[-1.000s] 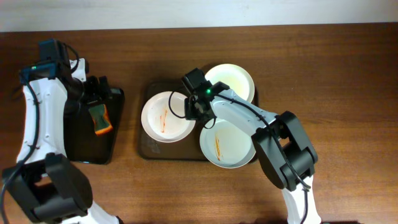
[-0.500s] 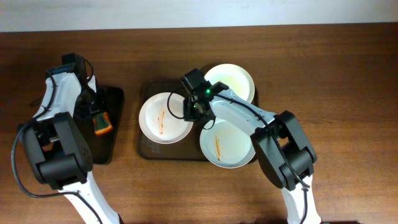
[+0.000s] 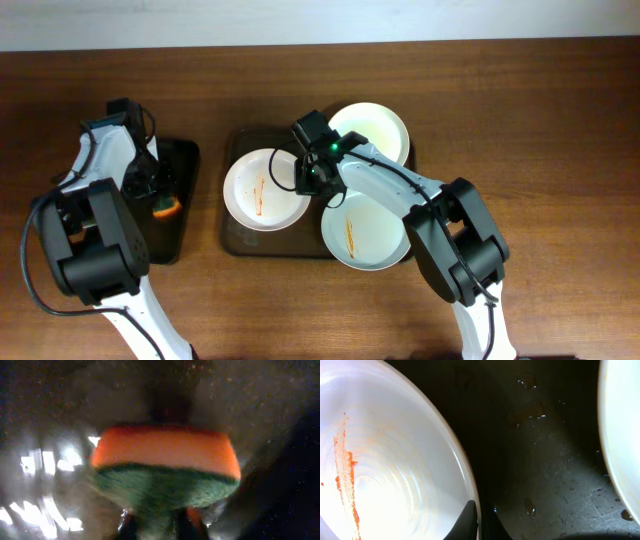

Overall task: Clean dirty plates on tray and stack at the side
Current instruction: 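Grasp the green-and-orange sponge from the black tray with the left gripper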

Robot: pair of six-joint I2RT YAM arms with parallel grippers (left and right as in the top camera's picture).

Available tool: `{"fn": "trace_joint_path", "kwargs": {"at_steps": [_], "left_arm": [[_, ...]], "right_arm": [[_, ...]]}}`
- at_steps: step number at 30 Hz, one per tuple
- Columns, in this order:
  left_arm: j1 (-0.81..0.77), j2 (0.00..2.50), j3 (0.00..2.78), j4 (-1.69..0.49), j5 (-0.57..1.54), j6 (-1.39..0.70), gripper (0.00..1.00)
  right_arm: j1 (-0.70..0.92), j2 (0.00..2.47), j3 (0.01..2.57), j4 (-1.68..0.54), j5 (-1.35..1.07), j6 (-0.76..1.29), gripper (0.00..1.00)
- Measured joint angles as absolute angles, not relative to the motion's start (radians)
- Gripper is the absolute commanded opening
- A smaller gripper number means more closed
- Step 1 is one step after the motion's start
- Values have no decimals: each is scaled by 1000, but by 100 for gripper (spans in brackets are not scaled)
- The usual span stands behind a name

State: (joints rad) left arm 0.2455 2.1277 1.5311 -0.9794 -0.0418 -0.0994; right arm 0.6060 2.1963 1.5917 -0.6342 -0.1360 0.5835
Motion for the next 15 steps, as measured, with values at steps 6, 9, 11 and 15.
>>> {"fn": "trace_joint_path", "kwargs": {"at_steps": [6,9,11,15], "left_arm": [[245,2138,1677,-1123,5,-94,0],[245,2143,1939,-1299,25,-52,0],[245,2143,2044,-1369,27,-20,0],[241,2143,2052,-1388,54,16,0]], "right_arm": [[606,2196,1592,-633,-136,583,4],[606,2197,1592,-634,-136,583,4],[606,2197,1593,-633,-136,583,4],[606,2197,1593,-633,-136,584,4]]}}
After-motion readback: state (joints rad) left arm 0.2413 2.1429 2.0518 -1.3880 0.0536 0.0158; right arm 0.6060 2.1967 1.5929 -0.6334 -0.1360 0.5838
